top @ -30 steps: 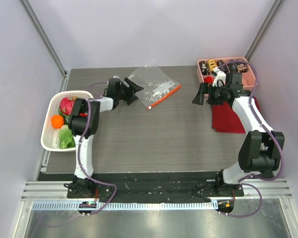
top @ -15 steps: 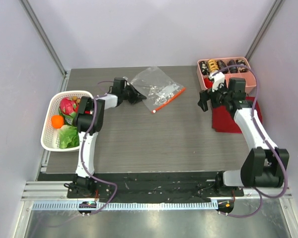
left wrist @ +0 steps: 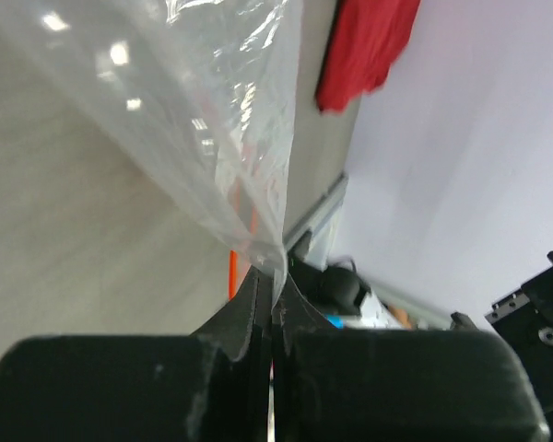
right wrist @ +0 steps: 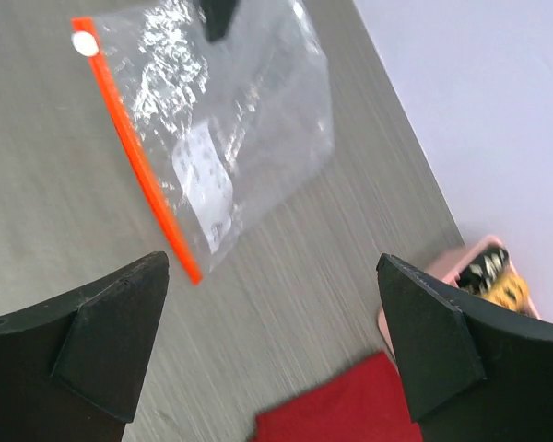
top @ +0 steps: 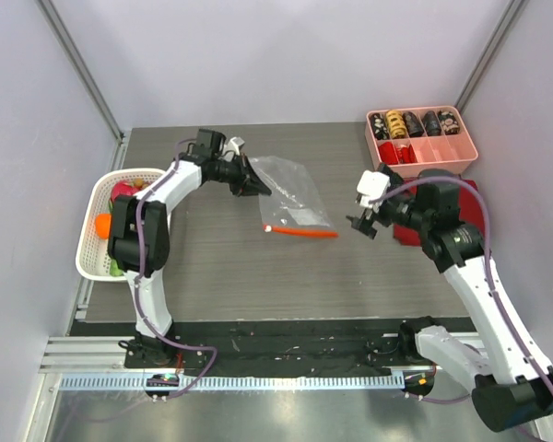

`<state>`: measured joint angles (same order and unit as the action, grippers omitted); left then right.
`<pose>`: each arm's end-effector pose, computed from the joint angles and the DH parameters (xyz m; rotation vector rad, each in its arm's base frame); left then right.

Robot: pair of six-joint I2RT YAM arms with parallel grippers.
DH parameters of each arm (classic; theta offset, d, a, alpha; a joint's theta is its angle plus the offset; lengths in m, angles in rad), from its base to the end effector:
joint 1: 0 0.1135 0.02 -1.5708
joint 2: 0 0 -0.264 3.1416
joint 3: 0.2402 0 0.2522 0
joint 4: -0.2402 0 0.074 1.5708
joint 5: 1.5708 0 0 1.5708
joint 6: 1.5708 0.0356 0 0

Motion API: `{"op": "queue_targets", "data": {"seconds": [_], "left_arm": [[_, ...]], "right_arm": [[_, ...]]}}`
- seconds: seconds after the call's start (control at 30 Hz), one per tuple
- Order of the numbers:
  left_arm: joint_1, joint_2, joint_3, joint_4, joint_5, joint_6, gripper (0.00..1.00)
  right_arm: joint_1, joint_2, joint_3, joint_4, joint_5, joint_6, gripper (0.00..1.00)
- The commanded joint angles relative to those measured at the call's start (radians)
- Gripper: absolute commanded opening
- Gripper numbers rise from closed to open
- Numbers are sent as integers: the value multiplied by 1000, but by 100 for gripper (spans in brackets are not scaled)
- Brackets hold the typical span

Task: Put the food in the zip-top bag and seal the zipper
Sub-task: Pick up the zipper food storage bag at the center of the board.

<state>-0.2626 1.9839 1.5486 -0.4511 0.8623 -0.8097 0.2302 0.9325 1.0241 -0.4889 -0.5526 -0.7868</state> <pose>0.4129 -0.1390 0.2311 -0.2909 2.6073 -1.4950 0.1879 0.0632 0.3673 -1.2229 1.4672 0.1689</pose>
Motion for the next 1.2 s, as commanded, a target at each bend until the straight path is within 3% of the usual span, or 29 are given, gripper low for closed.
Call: {"op": "queue_targets", "data": {"seconds": [0.0, 0.17, 0.33, 0.63, 0.73, 0.97, 1.17], "left_arm": [[-4, -94, -165, 7, 194, -119, 0], [-4, -126, -272, 180, 262, -270, 0], [-4, -142, -306, 242, 282, -371, 0], [-4, -161, -349, 275, 296, -397, 0], [-4, -165, -358, 282, 302, -407, 0], [-3, -178, -392, 327, 305, -445, 0], [-3, -181, -409, 370, 310, -488, 0]], "right_arm": [[162, -98, -94, -33, 40, -42, 98], [322, -213, -345, 304, 210, 76, 91], [521, -253, -538, 483, 400, -40, 87], [615, -120, -716, 876, 587, -92, 76], [615, -52, -719, 923, 620, -97, 71], [617, 29, -733, 1038, 648, -86, 68], [615, -49, -757, 957, 524, -123, 67]]}}
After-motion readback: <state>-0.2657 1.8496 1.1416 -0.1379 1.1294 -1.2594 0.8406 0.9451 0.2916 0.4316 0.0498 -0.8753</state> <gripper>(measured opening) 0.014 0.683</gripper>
